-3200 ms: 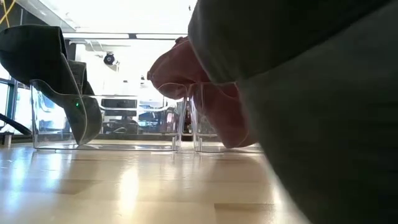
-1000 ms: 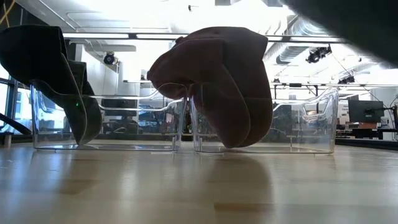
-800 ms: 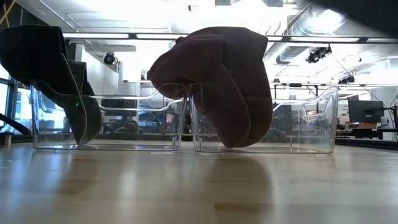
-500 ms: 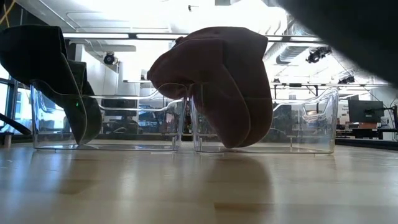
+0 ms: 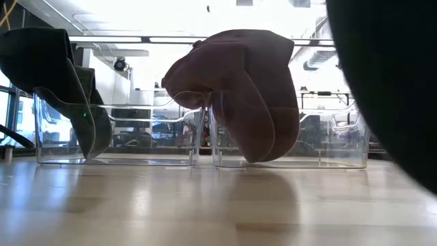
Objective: Pick & Place hat
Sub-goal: Put the black cap into the left transparent bin
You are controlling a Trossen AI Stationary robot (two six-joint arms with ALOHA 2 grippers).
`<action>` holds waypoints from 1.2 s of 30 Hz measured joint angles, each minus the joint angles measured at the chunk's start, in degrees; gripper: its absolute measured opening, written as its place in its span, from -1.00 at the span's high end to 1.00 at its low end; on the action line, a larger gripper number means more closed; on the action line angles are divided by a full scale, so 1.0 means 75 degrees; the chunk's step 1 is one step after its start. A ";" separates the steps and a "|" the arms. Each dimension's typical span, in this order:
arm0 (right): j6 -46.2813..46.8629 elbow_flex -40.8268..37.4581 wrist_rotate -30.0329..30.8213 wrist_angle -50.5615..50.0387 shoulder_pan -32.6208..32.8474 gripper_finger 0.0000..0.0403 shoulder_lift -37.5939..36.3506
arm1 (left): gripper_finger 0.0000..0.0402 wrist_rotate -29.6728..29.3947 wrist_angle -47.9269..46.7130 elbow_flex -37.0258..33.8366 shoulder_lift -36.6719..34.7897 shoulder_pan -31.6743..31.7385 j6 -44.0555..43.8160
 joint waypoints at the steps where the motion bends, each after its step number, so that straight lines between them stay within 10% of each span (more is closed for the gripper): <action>1: -0.0041 0.0003 0.0276 0.0060 0.0119 -0.03 0.0000 | 1.00 0.0164 0.0110 0.0000 0.0003 0.0000 0.0016; 11: 0.0021 0.0002 0.2946 0.0062 0.0986 0.94 -0.0003 | 0.99 0.1626 0.1241 0.0000 0.0005 0.0009 0.0447; 25: 0.0194 0.0002 0.3896 -0.0094 0.1123 0.98 -0.0009 | -0.04 0.2493 0.0856 -0.0008 0.0088 0.0436 -0.0115; 36: -0.0157 0.0000 0.5085 0.0006 0.1129 0.98 -0.0047 | -0.08 -0.2367 -0.3043 0.0494 -0.1359 -0.0206 -0.0061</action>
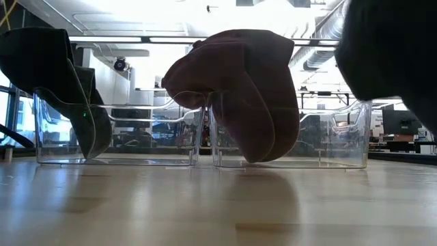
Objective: Pick & Place hat
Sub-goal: Put the black cap into the left transparent bin
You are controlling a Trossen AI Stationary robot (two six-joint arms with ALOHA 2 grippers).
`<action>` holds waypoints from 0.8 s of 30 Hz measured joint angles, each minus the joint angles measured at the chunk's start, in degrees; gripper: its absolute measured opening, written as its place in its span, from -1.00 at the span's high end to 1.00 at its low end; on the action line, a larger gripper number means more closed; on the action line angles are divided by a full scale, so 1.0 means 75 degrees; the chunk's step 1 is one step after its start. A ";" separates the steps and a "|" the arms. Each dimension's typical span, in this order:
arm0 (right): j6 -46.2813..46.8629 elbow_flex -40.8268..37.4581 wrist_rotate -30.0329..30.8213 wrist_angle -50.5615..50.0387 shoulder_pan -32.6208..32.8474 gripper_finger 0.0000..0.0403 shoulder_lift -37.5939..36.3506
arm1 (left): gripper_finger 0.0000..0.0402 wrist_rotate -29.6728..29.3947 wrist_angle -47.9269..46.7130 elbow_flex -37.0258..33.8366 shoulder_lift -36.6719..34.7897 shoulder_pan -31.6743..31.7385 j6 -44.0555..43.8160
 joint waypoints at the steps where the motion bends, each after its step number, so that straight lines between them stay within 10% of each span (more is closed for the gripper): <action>1: -0.0112 0.0000 0.0227 0.0044 -0.0003 0.99 -0.0030 | -0.05 -0.0472 -0.0162 0.0002 -0.0195 -0.0174 -0.0042; 8: -0.1884 0.0414 0.1904 0.0626 -0.0301 0.99 -0.0446 | 0.10 -0.3741 -0.1872 -0.0017 -0.0853 -0.1534 -0.1773; 15: -0.4158 0.1737 0.1703 0.0307 -0.1866 0.99 -0.0515 | 0.15 -0.6325 -0.3746 -0.0019 -0.0967 -0.2948 -0.4767; 24: -0.5947 0.3132 -0.1041 0.0041 -0.5088 1.00 -0.0020 | 0.16 -0.7935 -0.5370 -0.0016 -0.0967 -0.3979 -0.7880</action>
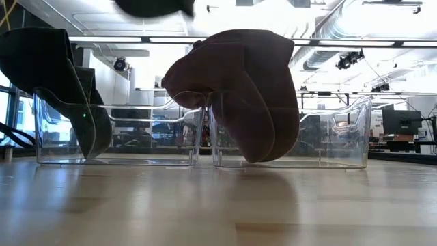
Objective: Pick & Place hat
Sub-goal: Put the black cap into the left transparent bin
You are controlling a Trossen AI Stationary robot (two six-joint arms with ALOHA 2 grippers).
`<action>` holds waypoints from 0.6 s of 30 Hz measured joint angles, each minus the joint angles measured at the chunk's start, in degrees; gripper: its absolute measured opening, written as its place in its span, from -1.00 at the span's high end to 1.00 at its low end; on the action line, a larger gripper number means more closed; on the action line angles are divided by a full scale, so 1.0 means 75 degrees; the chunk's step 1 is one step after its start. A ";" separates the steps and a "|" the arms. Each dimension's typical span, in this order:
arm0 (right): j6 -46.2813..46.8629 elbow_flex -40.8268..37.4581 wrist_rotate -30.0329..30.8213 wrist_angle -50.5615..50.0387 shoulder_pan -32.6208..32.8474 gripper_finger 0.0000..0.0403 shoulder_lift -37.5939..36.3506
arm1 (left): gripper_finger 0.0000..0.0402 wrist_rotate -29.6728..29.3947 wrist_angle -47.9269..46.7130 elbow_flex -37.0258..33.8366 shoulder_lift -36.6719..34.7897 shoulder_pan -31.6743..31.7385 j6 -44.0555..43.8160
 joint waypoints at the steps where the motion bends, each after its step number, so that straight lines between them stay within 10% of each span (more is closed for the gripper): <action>1: -0.0058 0.0130 -0.0253 -0.0044 -0.0322 1.00 0.0196 | 0.16 -0.0006 -0.0421 0.0000 0.0000 -0.0046 -0.0532; 6: -0.0710 0.0843 -0.0997 -0.0446 -0.1484 1.00 0.1476 | 0.16 0.0254 -0.2167 -0.0113 -0.0033 0.0036 -0.3315; 18: -0.1201 0.1266 -0.1212 -0.0938 -0.1848 1.00 0.2882 | 0.16 0.2027 -0.2213 -0.0259 -0.0419 0.1237 -0.2269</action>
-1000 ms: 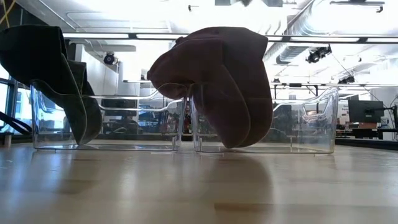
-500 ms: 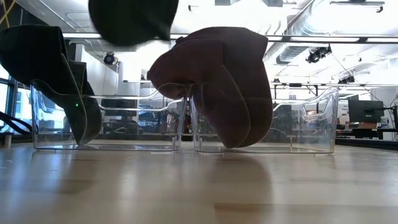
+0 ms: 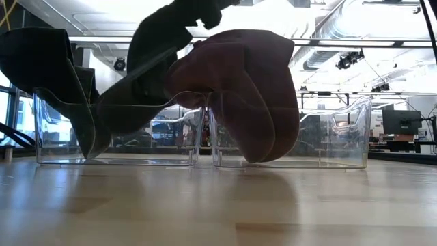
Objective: Pick & Place hat
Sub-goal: Put the black cap into the left transparent bin
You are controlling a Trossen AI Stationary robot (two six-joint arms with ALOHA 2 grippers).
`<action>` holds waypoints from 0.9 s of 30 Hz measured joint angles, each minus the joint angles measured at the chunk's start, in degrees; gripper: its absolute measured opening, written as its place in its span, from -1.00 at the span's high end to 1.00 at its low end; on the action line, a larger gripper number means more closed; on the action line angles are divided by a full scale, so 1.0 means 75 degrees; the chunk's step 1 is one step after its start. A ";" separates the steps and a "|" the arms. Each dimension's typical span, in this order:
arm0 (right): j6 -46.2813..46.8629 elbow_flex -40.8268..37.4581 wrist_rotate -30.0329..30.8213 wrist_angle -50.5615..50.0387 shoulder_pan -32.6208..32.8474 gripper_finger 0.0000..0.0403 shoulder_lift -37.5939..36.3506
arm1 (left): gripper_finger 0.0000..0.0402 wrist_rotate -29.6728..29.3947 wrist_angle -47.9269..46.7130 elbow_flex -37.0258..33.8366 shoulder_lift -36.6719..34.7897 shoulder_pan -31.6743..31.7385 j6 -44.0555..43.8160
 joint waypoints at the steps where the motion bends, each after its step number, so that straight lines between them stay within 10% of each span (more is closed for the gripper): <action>1: -0.0085 0.0000 0.0026 -0.0113 0.0043 1.00 -0.0025 | 0.16 0.0147 0.0002 -0.0014 -0.0098 0.0084 0.0214; 17: -0.2128 0.0010 -0.1264 -0.0604 0.0546 1.00 -0.0889 | -0.08 -0.2476 0.0488 -0.3743 -0.3149 0.0759 0.1471; 27: -0.2448 0.0000 -0.2316 -0.0256 0.0302 1.00 -0.0830 | -0.24 0.1781 0.3748 -0.3754 -0.3269 0.2758 0.7308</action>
